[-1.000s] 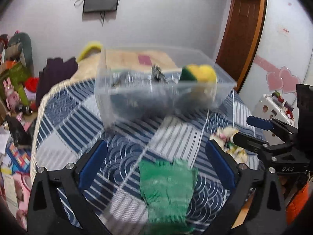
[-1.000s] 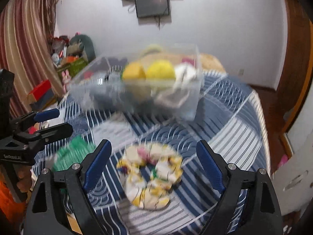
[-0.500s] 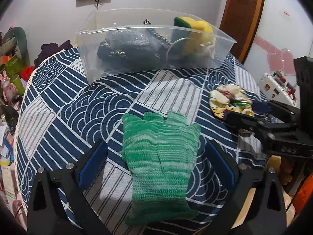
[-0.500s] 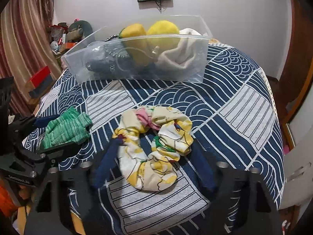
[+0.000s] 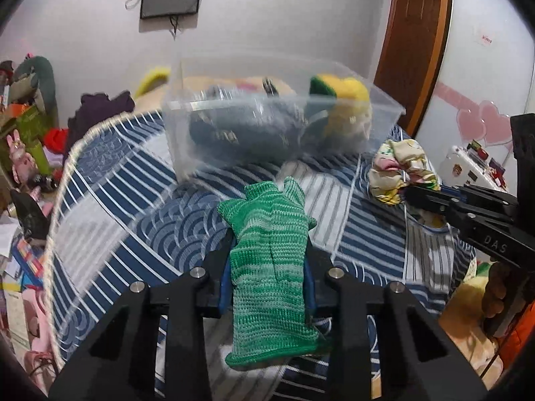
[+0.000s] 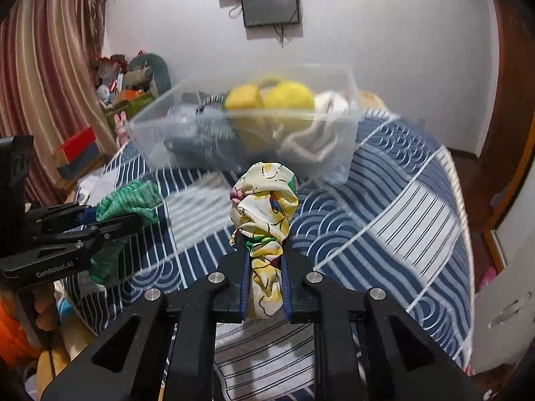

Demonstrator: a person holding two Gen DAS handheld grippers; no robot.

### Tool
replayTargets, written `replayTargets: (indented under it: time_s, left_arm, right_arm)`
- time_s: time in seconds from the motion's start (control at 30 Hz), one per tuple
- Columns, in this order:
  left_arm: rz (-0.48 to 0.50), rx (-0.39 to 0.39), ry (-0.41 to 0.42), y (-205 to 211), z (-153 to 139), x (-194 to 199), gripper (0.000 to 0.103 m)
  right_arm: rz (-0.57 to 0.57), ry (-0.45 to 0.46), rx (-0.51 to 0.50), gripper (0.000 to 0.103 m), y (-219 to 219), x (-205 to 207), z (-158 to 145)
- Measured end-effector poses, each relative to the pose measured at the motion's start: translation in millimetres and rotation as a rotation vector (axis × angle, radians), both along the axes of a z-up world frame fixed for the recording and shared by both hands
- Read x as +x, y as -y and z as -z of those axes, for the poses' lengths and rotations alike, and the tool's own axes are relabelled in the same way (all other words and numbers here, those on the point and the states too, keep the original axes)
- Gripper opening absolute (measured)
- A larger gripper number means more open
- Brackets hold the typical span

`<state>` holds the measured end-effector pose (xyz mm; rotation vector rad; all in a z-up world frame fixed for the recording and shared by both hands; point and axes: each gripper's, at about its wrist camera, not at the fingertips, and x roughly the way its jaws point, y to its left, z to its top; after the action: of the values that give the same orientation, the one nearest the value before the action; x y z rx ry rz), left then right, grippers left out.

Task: Organize soft objects
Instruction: 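Drop the green glove and floral scrunchie into the clear box with both tools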

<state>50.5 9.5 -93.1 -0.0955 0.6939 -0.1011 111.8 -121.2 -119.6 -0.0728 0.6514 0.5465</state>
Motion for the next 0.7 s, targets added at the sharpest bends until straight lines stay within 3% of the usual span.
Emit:
replayTargets:
  time_s: [0.33, 0.57, 0.7]
  left_arm:
    - [-0.063, -0.002, 0.170, -17.2, -58.7, 9.6, 0.033]
    - [-0.095, -0.011, 0.224, -24.7, -80.4, 33.0, 0.033]
    - [-0.096, 0.007, 0.247, -23.6, -87.8, 50.3, 0.034]
  right_arm:
    - [0.038, 0.135, 0.056, 0.014, 1.2, 6.7, -41.7]
    - [0.053, 0.232, 0.092, 0.014, -2.8, 23.1, -70.8]
    - [0.056, 0.240, 0.109, 0.014, -6.4, 38.2, -79.0]
